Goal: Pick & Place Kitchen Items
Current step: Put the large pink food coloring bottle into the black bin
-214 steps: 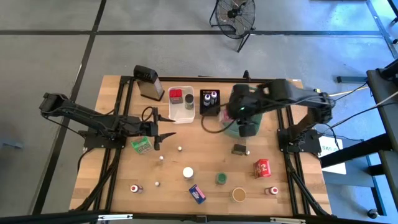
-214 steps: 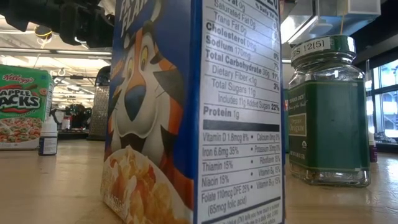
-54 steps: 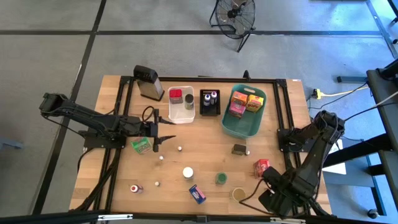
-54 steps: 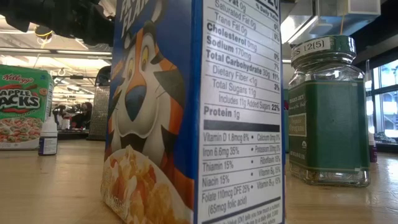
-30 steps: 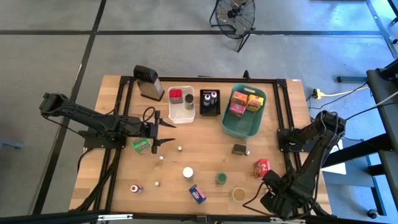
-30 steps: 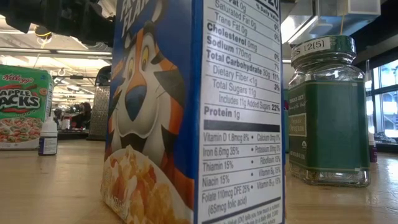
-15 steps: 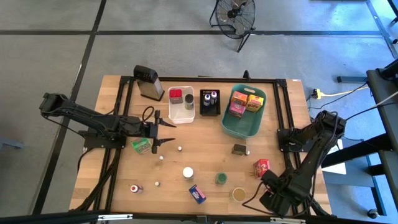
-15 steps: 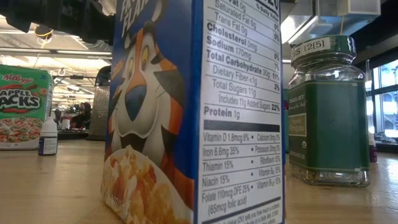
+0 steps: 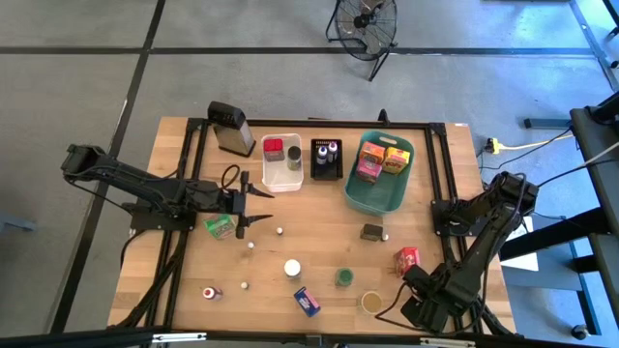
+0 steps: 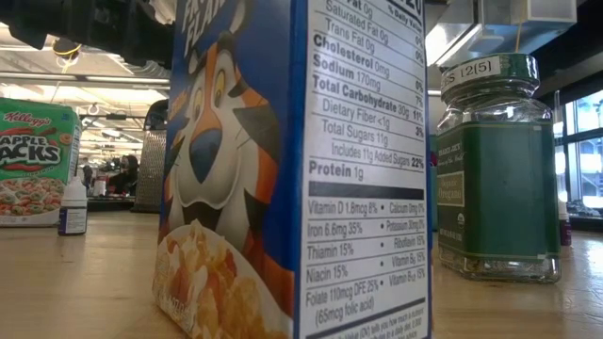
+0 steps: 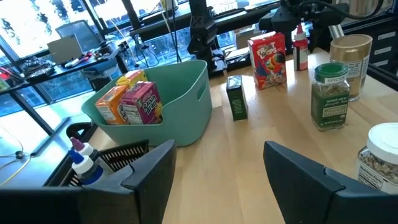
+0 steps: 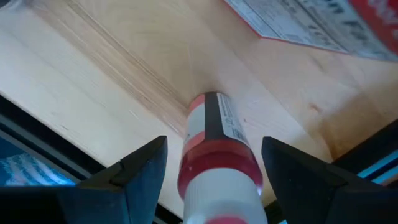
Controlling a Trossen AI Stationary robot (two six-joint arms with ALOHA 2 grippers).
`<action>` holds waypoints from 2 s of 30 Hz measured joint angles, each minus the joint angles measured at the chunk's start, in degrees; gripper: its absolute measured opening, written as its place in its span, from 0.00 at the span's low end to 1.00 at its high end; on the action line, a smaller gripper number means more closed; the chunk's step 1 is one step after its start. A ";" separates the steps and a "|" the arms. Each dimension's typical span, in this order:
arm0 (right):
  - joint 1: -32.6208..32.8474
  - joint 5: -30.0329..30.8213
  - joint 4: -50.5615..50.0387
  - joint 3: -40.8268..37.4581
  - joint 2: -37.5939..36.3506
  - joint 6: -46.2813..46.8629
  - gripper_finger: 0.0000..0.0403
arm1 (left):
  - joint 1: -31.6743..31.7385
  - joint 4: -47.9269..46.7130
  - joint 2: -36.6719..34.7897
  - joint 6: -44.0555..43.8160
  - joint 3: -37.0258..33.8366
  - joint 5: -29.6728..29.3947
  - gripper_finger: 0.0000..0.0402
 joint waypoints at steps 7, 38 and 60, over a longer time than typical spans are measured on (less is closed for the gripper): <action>0.00 -0.02 1.29 0.00 0.00 0.00 0.53 | 0.00 -0.39 0.00 -0.55 0.00 0.00 0.59; 0.02 -0.83 -4.51 5.64 0.07 -1.27 0.38 | 0.00 -1.34 0.00 -0.62 0.00 0.00 0.59; -14.55 26.62 -12.08 30.54 0.04 -68.08 0.38 | 0.00 -1.28 0.00 -1.19 0.00 0.00 0.59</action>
